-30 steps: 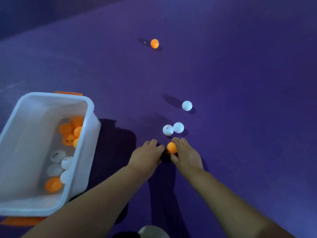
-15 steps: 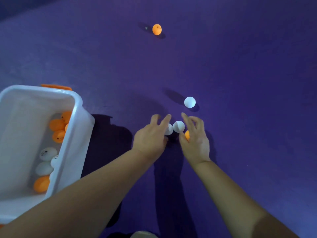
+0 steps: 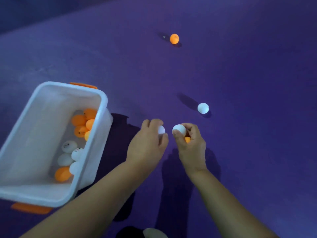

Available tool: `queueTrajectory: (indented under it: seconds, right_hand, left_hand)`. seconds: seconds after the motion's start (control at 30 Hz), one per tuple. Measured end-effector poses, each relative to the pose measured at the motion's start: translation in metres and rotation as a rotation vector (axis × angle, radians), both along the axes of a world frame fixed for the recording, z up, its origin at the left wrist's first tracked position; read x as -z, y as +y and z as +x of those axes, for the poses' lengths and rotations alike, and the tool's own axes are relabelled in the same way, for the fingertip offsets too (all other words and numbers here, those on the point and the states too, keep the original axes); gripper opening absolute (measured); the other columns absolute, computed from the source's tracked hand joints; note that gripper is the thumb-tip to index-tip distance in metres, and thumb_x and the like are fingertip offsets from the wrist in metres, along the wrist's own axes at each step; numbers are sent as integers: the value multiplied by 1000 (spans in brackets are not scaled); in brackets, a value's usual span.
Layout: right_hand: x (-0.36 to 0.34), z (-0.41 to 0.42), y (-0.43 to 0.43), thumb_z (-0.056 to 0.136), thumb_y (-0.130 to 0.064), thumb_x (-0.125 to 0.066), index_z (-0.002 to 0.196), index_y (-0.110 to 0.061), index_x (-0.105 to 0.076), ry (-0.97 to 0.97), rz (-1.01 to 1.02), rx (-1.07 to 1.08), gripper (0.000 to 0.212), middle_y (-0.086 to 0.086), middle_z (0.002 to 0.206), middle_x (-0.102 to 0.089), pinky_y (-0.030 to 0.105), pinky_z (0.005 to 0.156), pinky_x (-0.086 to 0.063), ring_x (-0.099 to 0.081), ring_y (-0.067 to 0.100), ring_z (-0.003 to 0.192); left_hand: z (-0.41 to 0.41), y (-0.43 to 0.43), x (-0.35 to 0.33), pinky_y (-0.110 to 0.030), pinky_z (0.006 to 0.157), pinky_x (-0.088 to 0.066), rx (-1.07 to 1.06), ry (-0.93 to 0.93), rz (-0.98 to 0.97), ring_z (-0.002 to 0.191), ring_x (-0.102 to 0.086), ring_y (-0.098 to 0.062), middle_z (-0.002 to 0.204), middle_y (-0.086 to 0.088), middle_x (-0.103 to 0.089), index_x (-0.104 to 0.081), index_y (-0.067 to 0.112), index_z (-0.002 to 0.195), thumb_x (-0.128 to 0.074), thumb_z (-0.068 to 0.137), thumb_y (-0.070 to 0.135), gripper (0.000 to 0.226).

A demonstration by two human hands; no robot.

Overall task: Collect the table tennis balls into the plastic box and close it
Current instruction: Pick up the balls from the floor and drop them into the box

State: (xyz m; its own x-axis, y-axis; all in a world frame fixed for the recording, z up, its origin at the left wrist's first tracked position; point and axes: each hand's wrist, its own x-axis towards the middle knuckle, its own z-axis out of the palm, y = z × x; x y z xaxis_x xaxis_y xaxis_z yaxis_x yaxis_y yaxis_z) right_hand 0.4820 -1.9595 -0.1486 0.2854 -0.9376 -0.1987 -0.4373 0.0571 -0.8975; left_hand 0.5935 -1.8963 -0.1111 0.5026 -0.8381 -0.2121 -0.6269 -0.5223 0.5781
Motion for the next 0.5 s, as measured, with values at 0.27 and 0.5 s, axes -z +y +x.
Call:
queueTrajectory:
  seconds: [0.27, 0.5]
  right_hand:
    - [-77, 130, 74, 86, -21, -63, 103, -33, -56, -511, 58, -173, 22, -10, 96, -62, 30, 78, -53, -59, 7, 82]
    - [-82, 192, 131, 93, -29, -53, 115, -27, -50, -488, 16, -320, 22, -5, 113, -53, 28, 92, -49, -55, 10, 103]
  left_hand:
    - [95, 81, -64, -14, 66, -27, -560, -157, -386, 78, -41, -4, 101, 2, -53, -53, 16, 113, -54, 88, 28, 27]
    - [138, 146, -58, -39, 83, -42, -593, -190, -171, 103, -53, -27, 128, -11, -45, -43, 12, 130, -38, 95, 41, 46]
